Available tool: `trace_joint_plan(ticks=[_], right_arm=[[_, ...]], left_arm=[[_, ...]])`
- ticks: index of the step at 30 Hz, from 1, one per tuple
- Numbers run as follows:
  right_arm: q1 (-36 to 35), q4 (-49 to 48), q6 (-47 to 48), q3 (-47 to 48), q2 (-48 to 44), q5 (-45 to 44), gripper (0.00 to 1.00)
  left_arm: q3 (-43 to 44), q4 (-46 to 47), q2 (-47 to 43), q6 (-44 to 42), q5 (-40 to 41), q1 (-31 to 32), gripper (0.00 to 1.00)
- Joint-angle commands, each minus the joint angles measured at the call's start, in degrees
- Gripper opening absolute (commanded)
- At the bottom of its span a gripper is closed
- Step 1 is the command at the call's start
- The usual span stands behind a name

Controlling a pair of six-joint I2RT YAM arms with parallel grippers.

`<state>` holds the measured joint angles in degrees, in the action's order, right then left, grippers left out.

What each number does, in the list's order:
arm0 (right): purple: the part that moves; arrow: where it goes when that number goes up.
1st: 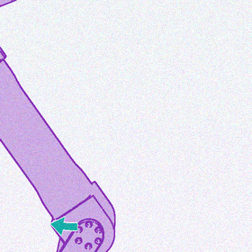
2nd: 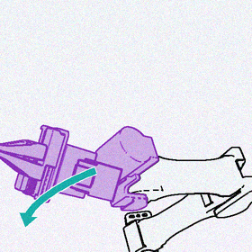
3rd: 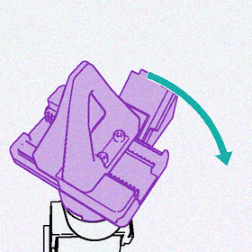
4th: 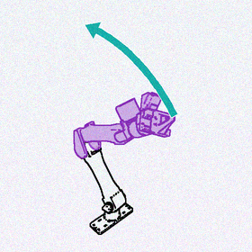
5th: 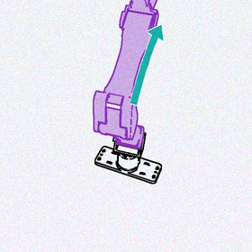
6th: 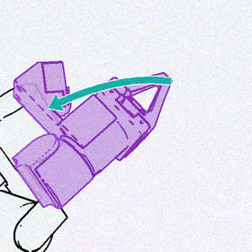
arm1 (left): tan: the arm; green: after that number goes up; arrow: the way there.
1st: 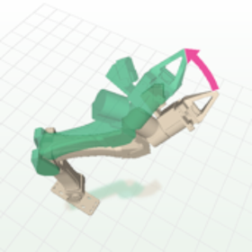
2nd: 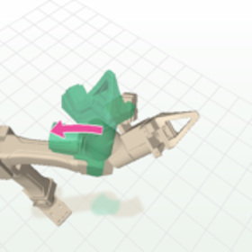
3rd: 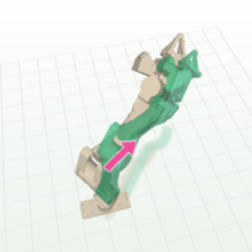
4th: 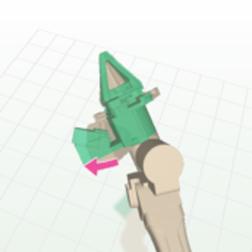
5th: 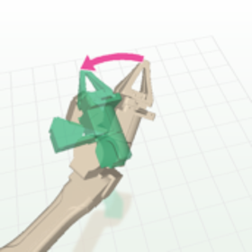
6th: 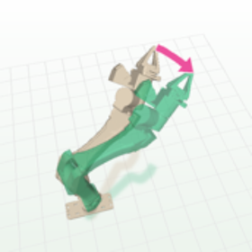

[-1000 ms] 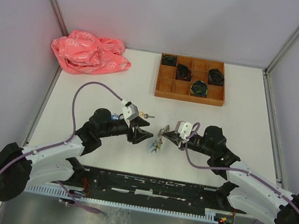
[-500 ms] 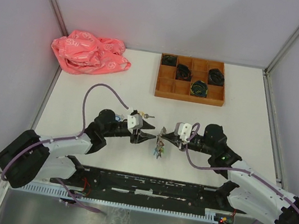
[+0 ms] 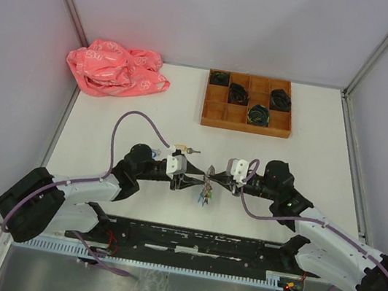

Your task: Put the keys on the keyring

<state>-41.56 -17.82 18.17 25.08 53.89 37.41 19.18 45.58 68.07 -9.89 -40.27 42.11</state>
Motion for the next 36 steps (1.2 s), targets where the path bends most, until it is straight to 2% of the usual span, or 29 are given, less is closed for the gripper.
trace_joint_plan(ticks=[1,9,13,14,20,27,36], right_arm=[[0.15,-5.00,-1.04,3.04,-0.03,1.39,0.01],[0.13,-7.09,-2.33,2.66,1.13,2.23,0.01],[0.17,-7.70,-3.46,2.56,0.72,2.02,0.01],[0.12,-7.67,-3.56,2.46,0.55,1.83,0.01],[0.11,-6.51,-4.58,1.85,0.66,0.99,0.02],[0.16,10.18,3.58,8.74,1.41,3.48,0.26],[0.25,26.85,12.35,16.35,4.84,5.15,0.37]], left_arm=[[2.80,3.15,-0.72,-3.16,-0.96,0.52,0.38],[3.75,2.40,-0.06,-4.08,-1.00,0.68,0.24],[3.07,1.47,-0.17,-4.91,-0.33,0.69,0.05],[2.90,1.00,-0.33,-5.19,-0.15,0.67,0.03],[2.91,-3.21,-1.65,-7.85,1.94,1.53,0.03],[8.19,-16.73,-3.21,-10.75,5.30,4.22,0.03],[12.23,-25.87,-3.79,-12.72,8.48,6.17,0.03]])
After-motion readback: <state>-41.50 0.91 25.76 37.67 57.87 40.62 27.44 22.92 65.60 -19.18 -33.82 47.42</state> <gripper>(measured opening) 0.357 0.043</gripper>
